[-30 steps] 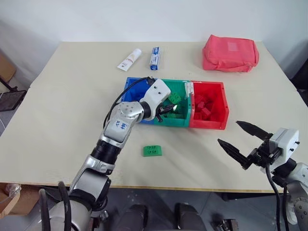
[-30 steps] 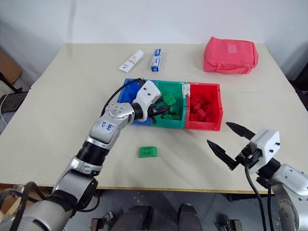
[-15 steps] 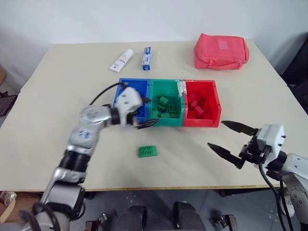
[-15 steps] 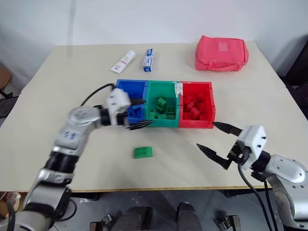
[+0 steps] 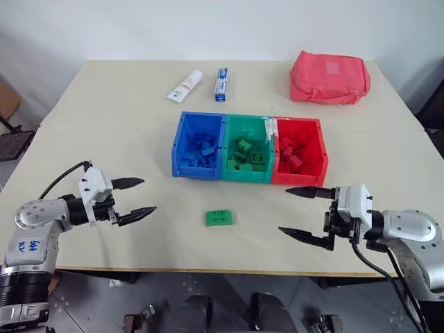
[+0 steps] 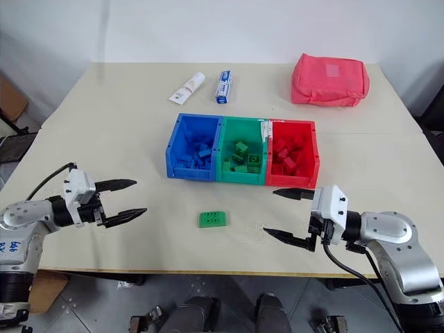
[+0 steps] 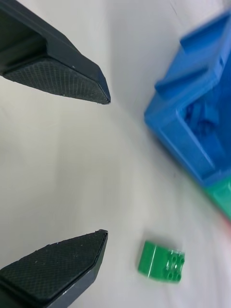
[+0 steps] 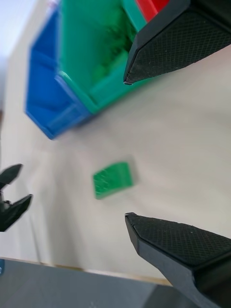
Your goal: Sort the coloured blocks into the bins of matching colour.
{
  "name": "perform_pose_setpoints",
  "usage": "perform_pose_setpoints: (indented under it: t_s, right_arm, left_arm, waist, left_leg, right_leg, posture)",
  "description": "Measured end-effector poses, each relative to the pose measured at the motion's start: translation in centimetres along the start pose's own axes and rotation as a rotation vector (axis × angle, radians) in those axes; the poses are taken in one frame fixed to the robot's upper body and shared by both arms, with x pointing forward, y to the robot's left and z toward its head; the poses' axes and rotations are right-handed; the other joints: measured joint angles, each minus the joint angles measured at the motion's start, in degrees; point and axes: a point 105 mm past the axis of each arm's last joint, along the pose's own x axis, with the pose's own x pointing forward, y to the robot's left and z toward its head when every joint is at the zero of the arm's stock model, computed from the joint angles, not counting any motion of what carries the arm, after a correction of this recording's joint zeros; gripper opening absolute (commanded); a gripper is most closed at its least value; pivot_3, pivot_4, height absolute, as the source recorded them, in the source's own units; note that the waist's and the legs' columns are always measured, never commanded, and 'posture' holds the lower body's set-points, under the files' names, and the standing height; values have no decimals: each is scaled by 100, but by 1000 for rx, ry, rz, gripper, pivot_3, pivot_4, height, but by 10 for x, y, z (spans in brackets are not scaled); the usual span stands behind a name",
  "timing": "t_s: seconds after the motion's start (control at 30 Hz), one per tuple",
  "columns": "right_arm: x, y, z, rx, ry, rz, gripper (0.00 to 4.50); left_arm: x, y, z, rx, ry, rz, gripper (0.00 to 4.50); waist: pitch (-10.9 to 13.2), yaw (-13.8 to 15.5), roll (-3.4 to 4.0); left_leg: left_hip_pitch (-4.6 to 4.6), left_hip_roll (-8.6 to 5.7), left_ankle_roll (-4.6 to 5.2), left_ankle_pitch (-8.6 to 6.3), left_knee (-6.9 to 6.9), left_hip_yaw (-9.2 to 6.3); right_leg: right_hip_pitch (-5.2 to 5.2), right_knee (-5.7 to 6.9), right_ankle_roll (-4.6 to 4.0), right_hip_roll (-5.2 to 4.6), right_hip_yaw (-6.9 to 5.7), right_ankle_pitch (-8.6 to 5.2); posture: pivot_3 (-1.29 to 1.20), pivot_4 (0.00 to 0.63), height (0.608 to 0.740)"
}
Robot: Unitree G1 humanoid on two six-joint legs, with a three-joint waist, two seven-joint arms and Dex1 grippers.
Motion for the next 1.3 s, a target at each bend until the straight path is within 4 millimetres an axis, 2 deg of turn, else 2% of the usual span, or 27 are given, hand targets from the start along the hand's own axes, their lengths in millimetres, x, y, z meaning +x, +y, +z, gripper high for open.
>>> perform_pose_setpoints:
  t_s: [0.07, 0.17, 0.27, 0.43, 0.53, 0.6, 0.67, 0.87, 0.9, 0.97, 1.07, 1.17, 1.23, 1.3]
  right_arm:
    - [-4, 0, -7, 18, 23, -4, 4500]
    - [-10, 4, -17, 48, 50, -7, 4500]
    - [-14, 8, -21, 62, 64, -18, 4500]
    - [-20, 13, -23, 68, 81, -44, 4500]
    - [-24, 12, -20, 55, 88, -72, 4500]
    - [-26, 12, -19, 45, 93, -88, 4500]
    - [-27, 14, -19, 44, 100, -99, 4500]
    - [-32, 24, -22, 64, 121, -122, 4500]
    - [-33, 24, -22, 64, 122, -129, 4500]
    - [-37, 22, -19, 56, 119, -165, 4500]
    - [-43, 9, -10, 72, 41, -290, 4500]
    - [-51, -10, 3, 70, -38, -438, 4500]
    - [-55, -19, 7, 66, -72, -519, 4500]
    - [-56, -24, 8, 73, -103, -579, 4500]
  left_arm:
    - [6, -6, 3, 38, 14, -49, 4410]
    - [39, -25, 18, 125, 26, -176, 4410]
    - [72, -40, 30, 114, 51, -226, 4410]
    - [111, -55, 32, 84, 155, -237, 4410]
    - [120, -66, 28, 46, 207, -259, 4410]
    - [124, -72, 18, 39, 259, -267, 4031]
    - [126, -70, 18, 69, 273, -249, 3538]
    - [134, -68, 24, 79, 251, -250, 1632]
    - [136, -69, 26, 71, 231, -257, 1460]
    - [145, -72, 44, 20, 134, -277, 1476]
    - [161, -57, 88, 18, -40, -200, 1476]
    - [173, -21, 131, 46, -191, -6, 1476]
    - [185, -4, 139, 34, -218, 101, 1476]
    - [198, 6, 135, 1, -203, 172, 1476]
  waist:
    - [0, -13, 0]
    - [0, 12, 0]
    - [-1, -4, -1]
    - [-1, -41, -1]
    - [-1, -31, -1]
    - [0, -12, -1]
    - [-2, 1, -3]
    - [-2, 8, -3]
    - [-2, 8, -3]
    - [-1, 23, -4]
    - [3, 51, -12]
    - [2, 54, -13]
    - [2, 45, -14]
    - [2, 43, -15]
  left_leg:
    - [1, 3, -1, 0, -4, 4]
    - [0, -1, 1, -1, -1, 5]
    - [0, 1, 2, -2, 0, 9]
    - [3, 6, 2, -2, -4, 35]
    - [3, 6, 2, -2, -4, 36]
    - [3, 5, 2, -2, -1, 35]
    - [5, 4, 2, -2, 1, 34]
    - [4, 2, 2, -2, 4, 34]
    - [4, 2, 2, -2, 5, 34]
    - [2, 1, 3, -2, 10, 32]
    - [-3, 1, 2, -3, 23, 26]
    - [0, 0, 2, -3, 23, 29]
    - [2, 0, 2, -3, 20, 35]
    - [1, -1, 2, -3, 20, 39]
  right_leg:
    - [-2, 1, 0, 1, 0, 0]
    - [0, 0, 2, 0, 3, 1]
    - [-3, 6, 4, 5, 4, 2]
    - [-19, 42, 4, 12, 23, 2]
    - [-19, 40, 4, 12, 25, 2]
    - [-19, 33, 4, 12, 25, 2]
    - [-16, 23, 3, 11, 25, 2]
    - [-13, 21, 4, 8, 24, 2]
    - [-13, 21, 4, 9, 24, 2]
    - [-12, 21, 4, 8, 22, 2]
    - [-9, 21, 7, 10, 17, 3]
    - [-9, 23, 9, 11, 18, 4]
    - [-11, 28, 9, 11, 21, 4]
    - [-16, 32, 9, 12, 24, 4]
  posture:
    - [0, 150, 740]
    - [0, 150, 740]
    - [0, 150, 740]
    - [0, 150, 740]
    - [0, 150, 740]
    - [0, 150, 740]
    - [0, 150, 740]
    - [0, 150, 740]
    - [0, 150, 740]
    - [0, 150, 740]
    - [0, 150, 740]
    - [0, 150, 740]
    - [0, 150, 740]
    - [0, 150, 740]
